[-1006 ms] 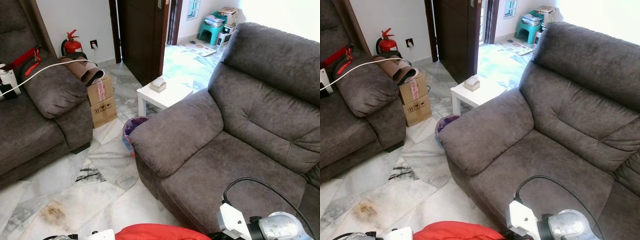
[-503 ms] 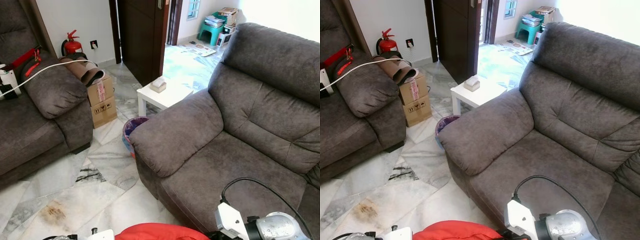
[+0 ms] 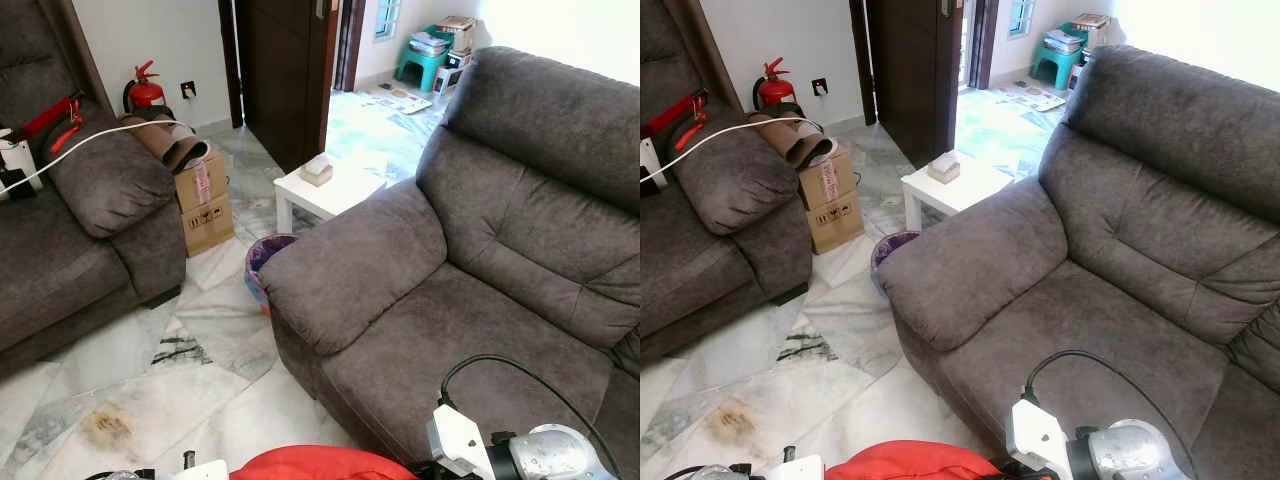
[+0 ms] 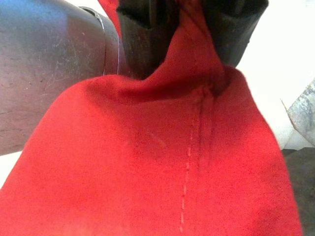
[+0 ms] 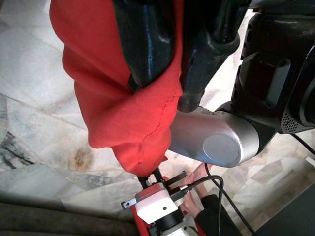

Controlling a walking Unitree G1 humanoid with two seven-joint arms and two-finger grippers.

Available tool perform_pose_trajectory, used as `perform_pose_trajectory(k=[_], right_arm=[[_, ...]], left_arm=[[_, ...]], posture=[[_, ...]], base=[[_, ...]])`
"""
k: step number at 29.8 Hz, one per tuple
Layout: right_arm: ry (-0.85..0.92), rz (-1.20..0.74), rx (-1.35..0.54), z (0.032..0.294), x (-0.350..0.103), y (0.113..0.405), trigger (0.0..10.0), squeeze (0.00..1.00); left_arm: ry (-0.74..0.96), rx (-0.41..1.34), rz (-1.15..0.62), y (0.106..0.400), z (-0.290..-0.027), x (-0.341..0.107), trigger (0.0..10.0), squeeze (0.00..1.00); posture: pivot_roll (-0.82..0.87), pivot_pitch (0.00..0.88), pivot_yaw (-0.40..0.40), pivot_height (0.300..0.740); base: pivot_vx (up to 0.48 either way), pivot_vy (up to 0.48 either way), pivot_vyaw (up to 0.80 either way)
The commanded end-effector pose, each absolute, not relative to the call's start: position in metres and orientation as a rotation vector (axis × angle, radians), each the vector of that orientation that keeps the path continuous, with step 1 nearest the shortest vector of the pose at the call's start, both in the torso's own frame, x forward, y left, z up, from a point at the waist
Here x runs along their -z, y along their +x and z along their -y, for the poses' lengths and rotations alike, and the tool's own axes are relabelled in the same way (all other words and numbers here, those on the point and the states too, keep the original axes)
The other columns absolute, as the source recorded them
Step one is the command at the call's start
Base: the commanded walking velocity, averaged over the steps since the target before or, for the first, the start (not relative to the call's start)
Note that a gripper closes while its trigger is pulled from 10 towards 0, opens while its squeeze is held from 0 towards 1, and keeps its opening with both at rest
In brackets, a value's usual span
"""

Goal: Move the pillow to the sofa from floor

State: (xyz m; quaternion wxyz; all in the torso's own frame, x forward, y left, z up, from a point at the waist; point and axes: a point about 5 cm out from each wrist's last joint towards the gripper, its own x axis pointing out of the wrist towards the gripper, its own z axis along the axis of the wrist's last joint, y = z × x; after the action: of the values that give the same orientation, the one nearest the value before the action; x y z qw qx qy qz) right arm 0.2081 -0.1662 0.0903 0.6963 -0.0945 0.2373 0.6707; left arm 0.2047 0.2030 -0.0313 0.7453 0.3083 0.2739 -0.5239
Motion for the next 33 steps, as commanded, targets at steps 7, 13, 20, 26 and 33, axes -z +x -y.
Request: perform_pose_trajectory(k=[7,13,20,26,33], right_arm=[[-0.249,-0.435,-1.488,0.157,-0.096,0.215,10.0,0.0],[-0.268,-0.422,-1.411,0.16,-0.09,0.222,10.0,0.0],[-0.414,-0.44,-0.982,0.172,-0.054,0.257,10.0,0.0],[-0.339,-0.401,-0.843,0.169,-0.044,0.262,10.0,0.0],[-0.191,-0.355,-0.471,0.178,-0.032,0.273,10.0,0.0]], left_arm=[[0.65,1.2,-0.514,0.206,-0.189,0.026,0.0,0.0],[0.61,1.124,-0.408,0.224,-0.182,0.011,0.0,0.0],[0.534,0.806,-0.079,0.268,-0.167,-0.039,0.0,0.0],[0.464,0.589,0.045,0.282,-0.161,-0.061,10.0,0.0],[0.216,0.207,0.005,0.287,-0.159,-0.06,10.0,0.0]], posture=[[0.01,0.09,-0.035,0.74],[0.01,0.09,-0.032,0.74],[0.03,0.103,-0.029,0.74],[0.05,0.109,-0.02,0.74],[0.06,0.114,-0.013,0.74]], base=[[0.0,0.0,0.0],[0.0,0.0,0.0],[0.0,0.0,0.0],[0.0,0.0,0.0],[0.0,0.0,0.0]])
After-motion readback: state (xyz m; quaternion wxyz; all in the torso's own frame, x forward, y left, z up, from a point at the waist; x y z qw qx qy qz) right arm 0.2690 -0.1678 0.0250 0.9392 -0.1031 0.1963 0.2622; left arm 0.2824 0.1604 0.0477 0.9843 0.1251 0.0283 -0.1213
